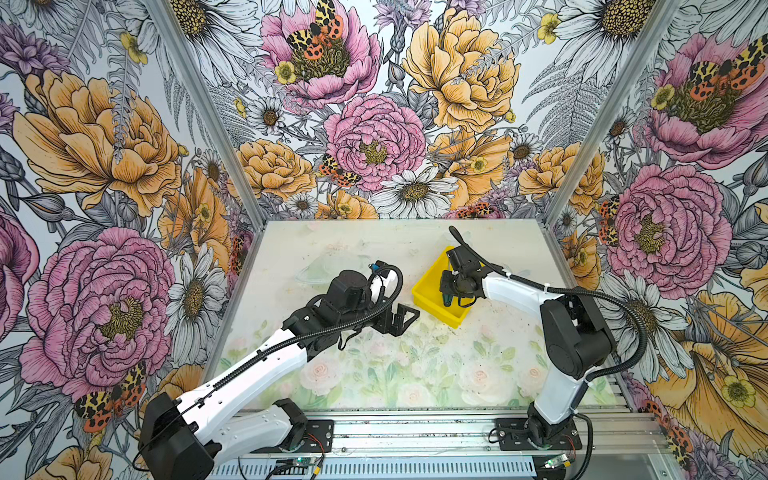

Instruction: Put the screwdriver in the bin

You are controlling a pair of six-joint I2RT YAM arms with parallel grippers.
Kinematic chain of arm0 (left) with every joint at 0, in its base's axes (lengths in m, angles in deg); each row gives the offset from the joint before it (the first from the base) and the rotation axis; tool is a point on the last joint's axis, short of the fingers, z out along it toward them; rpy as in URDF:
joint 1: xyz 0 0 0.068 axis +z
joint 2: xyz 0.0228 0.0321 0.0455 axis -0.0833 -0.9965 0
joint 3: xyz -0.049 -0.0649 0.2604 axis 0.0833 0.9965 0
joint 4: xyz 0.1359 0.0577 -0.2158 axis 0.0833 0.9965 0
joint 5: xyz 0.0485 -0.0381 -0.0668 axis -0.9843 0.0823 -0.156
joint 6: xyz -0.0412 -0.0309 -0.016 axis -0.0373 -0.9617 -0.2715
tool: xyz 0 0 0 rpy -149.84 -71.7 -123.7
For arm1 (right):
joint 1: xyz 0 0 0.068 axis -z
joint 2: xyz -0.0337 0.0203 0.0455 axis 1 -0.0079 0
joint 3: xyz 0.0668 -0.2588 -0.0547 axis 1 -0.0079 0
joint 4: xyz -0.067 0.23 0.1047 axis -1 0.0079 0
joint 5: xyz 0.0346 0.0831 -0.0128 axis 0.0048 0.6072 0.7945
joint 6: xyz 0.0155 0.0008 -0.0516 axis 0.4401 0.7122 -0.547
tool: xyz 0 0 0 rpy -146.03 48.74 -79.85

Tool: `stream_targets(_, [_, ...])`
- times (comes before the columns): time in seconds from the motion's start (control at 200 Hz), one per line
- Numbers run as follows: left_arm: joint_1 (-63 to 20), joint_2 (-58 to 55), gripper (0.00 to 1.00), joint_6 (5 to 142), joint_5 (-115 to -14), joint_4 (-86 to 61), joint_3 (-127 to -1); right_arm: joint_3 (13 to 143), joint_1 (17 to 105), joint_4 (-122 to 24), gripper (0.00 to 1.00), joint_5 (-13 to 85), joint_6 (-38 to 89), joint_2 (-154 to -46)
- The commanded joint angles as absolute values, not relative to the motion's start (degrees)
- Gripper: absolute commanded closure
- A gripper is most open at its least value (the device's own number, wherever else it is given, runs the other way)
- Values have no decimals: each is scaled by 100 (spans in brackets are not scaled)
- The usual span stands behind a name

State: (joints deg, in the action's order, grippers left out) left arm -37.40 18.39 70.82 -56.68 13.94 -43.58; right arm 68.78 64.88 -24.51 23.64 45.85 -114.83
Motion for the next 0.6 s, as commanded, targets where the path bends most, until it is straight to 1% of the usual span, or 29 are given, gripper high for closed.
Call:
stream_targets(0.0, [-3785, 1872, 1, 7170, -5738, 1232, -4422, 6840, 6497, -2629, 70, 2179, 4602, -11325])
stream_targets(0.085, [-3788, 1889, 1, 7171, -5773, 1237, -4416, 6809, 6499, -2620, 61, 2120, 4632, -11259])
stream_targets(0.15, [-3788, 1902, 1, 7172, -5786, 1238, -4418, 6809, 6502, -2631, 49, 2081, 4637, -11187])
stream_targets(0.24, [-3787, 1911, 1, 7176, -5785, 1238, -4423, 6817, 6491, -2625, 39, 2018, 4610, -11034])
stream_targets(0.32, [-3794, 1931, 1, 7173, -5782, 1236, -4407, 6818, 6489, -2616, 33, 1986, 4572, -10880])
stream_targets(0.596, [-3786, 2049, 1, 7218, -5980, 1284, -4346, 6671, 6481, -2607, 20, 1861, 4506, -10358])
